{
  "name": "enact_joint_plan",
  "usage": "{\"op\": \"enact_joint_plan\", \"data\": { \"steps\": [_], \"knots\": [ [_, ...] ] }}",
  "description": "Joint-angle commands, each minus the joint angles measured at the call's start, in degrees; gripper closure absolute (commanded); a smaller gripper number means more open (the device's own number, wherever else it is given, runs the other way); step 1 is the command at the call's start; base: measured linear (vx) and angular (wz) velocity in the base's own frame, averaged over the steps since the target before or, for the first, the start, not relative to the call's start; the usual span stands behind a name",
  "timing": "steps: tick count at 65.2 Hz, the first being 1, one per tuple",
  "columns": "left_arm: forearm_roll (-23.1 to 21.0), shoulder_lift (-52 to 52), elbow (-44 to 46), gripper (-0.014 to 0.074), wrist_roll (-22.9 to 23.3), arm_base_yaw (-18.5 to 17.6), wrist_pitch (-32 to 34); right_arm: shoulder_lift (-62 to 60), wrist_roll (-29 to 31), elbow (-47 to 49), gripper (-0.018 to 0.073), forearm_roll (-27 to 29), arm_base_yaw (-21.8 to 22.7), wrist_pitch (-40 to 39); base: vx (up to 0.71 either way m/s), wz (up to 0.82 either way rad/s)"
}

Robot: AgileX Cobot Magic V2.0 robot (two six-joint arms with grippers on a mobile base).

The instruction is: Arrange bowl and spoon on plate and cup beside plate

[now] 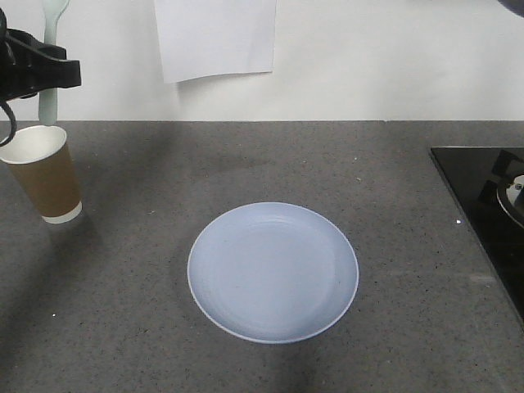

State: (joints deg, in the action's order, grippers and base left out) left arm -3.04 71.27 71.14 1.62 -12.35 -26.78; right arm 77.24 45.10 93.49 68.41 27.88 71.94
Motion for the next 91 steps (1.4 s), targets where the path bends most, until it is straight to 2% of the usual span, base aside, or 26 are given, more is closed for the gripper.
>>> {"op": "enact_joint_plan", "data": {
  "steps": [1, 16, 34, 41, 48, 53, 57, 68, 78, 91],
  "knots": [
    [-0.7, -1.7, 1.5, 0.0602, 0.2, -0.3, 3.8, -1.6, 0.5, 1.5, 0.0564, 3.9, 0.2, 1.4, 0.00, 0.00],
    [-0.7, -1.7, 1.5, 0.0602, 0.2, -0.3, 3.7, -1.6, 0.5, 1.5, 0.0564, 4.0, 0.2, 0.2, 0.00, 0.00],
    [-0.7, -1.7, 1.5, 0.0602, 0.2, -0.3, 3.7, -1.3, 0.8, 1.5, 0.0564, 12.0, 0.0, -3.3, 0.00, 0.00],
    [-0.7, -1.7, 1.5, 0.0602, 0.2, -0.3, 3.8, -0.1, 3.2, 1.5, 0.0564, 14.6, -4.3, -3.5, 0.00, 0.00],
    [-0.7, -1.7, 1.5, 0.0602, 0.2, -0.3, 3.8, 2.6, 4.8, 1.5, 0.0564, 13.7, -12.3, -3.5, 0.00, 0.00],
    [-0.7, -1.7, 1.5, 0.0602, 0.2, -0.3, 3.8, 5.5, 5.4, 1.5, 0.0564, 9.2, -19.4, -3.7, 0.00, 0.00],
    [-0.7, -1.7, 1.5, 0.0602, 0.2, -0.3, 3.8, 8.1, 5.4, 1.5, 0.0564, 2.9, -24.8, -4.6, 0.00, 0.00],
    [-0.7, -1.7, 1.5, 0.0602, 0.2, -0.3, 3.8, 15.2, 3.0, 1.5, 0.0564, -14.7, -34.2, -4.3, 0.00, 0.00],
    [-0.7, -1.7, 1.5, 0.0602, 0.2, -0.3, 3.8, 22.1, 0.2, 1.5, 0.0564, -25.3, -39.7, -4.1, 0.00, 0.00],
    [-0.7, -1.7, 1.5, 0.0602, 0.2, -0.3, 3.8, 28.9, -0.2, 1.5, 0.0561, -32.3, -44.5, -4.0, 0.00, 0.00]
  ]
}}
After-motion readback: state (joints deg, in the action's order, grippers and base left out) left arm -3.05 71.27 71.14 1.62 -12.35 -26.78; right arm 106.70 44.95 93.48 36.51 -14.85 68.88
